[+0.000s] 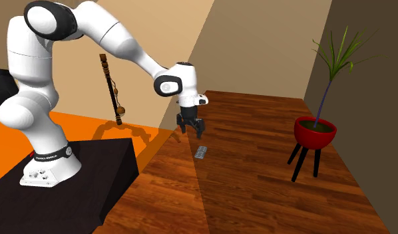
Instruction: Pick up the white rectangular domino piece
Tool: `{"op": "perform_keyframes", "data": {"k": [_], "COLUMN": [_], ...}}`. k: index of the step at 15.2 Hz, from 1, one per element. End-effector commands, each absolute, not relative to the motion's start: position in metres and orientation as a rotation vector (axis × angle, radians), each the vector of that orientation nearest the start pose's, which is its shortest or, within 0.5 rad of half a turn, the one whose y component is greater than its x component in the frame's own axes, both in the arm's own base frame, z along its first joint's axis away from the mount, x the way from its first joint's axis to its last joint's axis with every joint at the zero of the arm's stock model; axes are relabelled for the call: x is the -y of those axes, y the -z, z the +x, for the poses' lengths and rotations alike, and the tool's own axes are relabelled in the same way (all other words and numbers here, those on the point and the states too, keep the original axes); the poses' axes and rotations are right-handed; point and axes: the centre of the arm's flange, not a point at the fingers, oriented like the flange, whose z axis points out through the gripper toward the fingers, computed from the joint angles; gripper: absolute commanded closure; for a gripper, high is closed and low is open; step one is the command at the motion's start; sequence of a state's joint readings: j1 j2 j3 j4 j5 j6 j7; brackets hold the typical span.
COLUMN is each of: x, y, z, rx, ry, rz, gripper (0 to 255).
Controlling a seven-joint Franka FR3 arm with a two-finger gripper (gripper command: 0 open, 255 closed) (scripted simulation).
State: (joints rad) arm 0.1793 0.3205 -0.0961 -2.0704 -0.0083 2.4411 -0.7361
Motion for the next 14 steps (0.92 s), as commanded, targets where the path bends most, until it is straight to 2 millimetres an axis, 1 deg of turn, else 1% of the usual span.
{"op": "perform_keyframes", "data": {"k": [1, 6, 11, 14], "x": [-0.064, -0.094, -0.127, -0.127], "y": [-0.257, -0.205, -0.152, -0.136], "z": [0.604, 0.631, 0.654, 0.654], "rx": [1.354, 1.507, 1.655, 1.655], "ry": [0.052, 0.031, 0.01, 0.01], "rz": [-2.887, -2.802, -2.709, -2.709], "gripper": [0, 0, 0, 0]}}
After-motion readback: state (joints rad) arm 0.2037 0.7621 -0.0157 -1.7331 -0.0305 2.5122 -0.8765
